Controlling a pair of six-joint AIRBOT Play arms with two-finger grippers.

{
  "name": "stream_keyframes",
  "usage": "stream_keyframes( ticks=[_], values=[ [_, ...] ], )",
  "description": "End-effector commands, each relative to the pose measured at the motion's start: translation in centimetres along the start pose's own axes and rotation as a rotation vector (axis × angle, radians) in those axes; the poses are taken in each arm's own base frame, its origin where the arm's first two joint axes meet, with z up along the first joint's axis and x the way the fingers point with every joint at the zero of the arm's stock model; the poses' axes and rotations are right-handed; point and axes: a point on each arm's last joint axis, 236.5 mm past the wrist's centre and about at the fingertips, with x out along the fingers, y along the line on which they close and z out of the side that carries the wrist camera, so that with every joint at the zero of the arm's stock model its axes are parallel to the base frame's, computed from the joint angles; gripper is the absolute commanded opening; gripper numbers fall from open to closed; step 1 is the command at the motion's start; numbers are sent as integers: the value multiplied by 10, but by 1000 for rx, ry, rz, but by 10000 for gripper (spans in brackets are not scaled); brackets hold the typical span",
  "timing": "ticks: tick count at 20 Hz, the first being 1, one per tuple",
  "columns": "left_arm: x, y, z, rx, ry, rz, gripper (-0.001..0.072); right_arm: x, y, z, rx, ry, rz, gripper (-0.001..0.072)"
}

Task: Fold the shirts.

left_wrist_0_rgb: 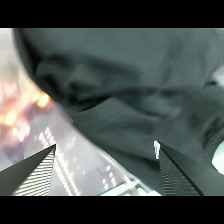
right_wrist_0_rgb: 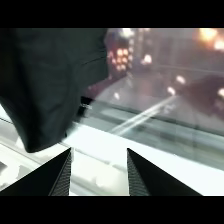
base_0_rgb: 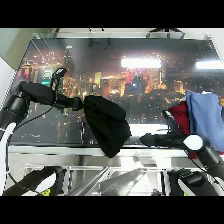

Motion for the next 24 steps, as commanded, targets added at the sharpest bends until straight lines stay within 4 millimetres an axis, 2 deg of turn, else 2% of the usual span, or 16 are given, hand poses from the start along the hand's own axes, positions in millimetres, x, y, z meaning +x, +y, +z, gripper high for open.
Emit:
stream_keyframes(
  ticks=[1, 4, 7, 11, 12, 14, 15, 16, 17, 19, 21, 22, 24],
  values=[
    [18, 12, -20, -66, 21, -12, 703, 37, 6, 6, -4, -49, 38, 385],
    [60, 2, -29, -17, 64, -14, 703, 74, 3, 3, 4, -8, 45, 385],
    [98, -10, -33, 20, 124, -22, 702, 96, 7, 2, -3, 41, 85, 384],
    [116, -32, -16, 87, 144, -42, 701, 105, 23, 23, -11, 11, 139, 383],
    [116, -37, -8, 100, 135, -44, 645, 107, 25, 30, -16, -1, 135, 380],
    [117, -40, -2, 108, 141, -50, 223, 112, 25, 42, -19, -19, 125, 361],
    [118, -39, -5, 106, 157, -52, 83, 115, 26, 45, -18, -16, 124, 333],
    [119, -38, -10, 103, 173, -53, 20, 117, 27, 46, -33, -10, 128, 101],
    [119, -38, -15, 98, 190, -56, 20, 117, 28, 49, -52, -13, 128, 18],
    [112, -36, -21, 91, 203, -60, 20, 110, 36, 58, -121, -29, 156, 17],
    [90, -40, -12, 96, 151, -65, 20, 87, 51, 78, -154, -54, 221, 17],
    [71, -43, -2, 107, 105, -64, 20, 66, 60, 93, -178, -83, 257, 17],
    [16, -61, 25, 134, -42, -85, 20, 7, 87, 124, -247, -168, 348, 17]
  ],
)
